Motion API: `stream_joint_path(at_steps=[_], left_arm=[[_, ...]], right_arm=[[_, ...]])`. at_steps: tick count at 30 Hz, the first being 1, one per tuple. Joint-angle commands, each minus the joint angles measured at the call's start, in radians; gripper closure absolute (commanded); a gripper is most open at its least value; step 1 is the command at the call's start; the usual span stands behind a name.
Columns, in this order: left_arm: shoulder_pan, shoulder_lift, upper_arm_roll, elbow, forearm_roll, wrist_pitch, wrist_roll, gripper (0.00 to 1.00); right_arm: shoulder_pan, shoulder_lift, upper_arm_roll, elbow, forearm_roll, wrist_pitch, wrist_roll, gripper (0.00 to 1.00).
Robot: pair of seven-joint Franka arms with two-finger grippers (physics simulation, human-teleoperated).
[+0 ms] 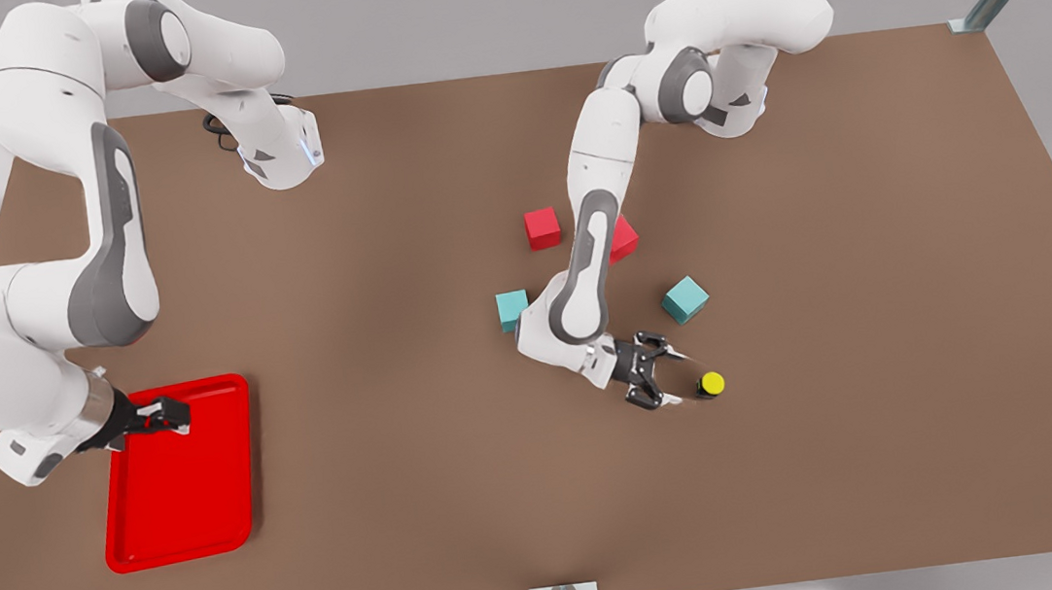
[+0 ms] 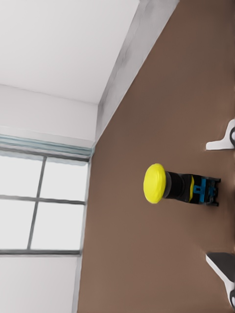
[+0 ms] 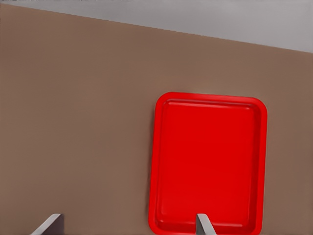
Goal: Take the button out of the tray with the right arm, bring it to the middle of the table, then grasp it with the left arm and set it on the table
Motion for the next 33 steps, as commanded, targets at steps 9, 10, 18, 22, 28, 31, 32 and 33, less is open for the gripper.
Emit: stream_joint_path(at_steps=[9, 10, 18, 22, 28, 31, 32, 33], left_arm=[[-0.017, -0.474, -0.174, -0.051, -0.137, -0.218, 0.471, 0.0], [0.151, -0.715, -0.181, -0.055, -0.315, -0.182, 0.921, 0.0], [0.875, -0.923, -0.478, -0.069, -0.76, -0.199, 2.346, 0.0], [1.101, -1.286, -0.691, -0.541, -0.628, 0.052, 2.419, 0.0], [1.099, -1.284, -0.697, -0.545, -0.618, 0.031, 2.408, 0.0], [1.095, -1.287, -0.703, -0.543, -0.57, 0.032, 2.405, 0.0], [1.095, -1.287, -0.703, -0.543, -0.57, 0.031, 2.405, 0.0], [1.093, -1.289, -0.703, -0.543, -0.57, 0.029, 2.403, 0.0]], right_arm=[[0.024, 0.02, 0.0, 0.003, -0.008, 0.062, 0.003, 0.0], [0.027, 0.02, 0.0, 0.003, -0.016, 0.062, 0.003, 0.0], [0.029, -0.008, 0.001, 0.005, -0.054, 0.041, 0.003, 0.0], [0.033, -0.114, 0.0, 0.0, -0.051, -0.114, -0.006, 0.0], [0.009, -0.169, 0.0, -0.015, -0.05, -0.146, -0.008, 0.0], [-0.019, -0.168, 0.0, -0.009, -0.042, -0.131, -0.011, 0.0], [-0.019, -0.16, 0.0, -0.006, -0.042, -0.13, -0.009, 0.0], [-0.01, -0.155, 0.0, -0.006, -0.044, -0.128, -0.008, 0.0]])
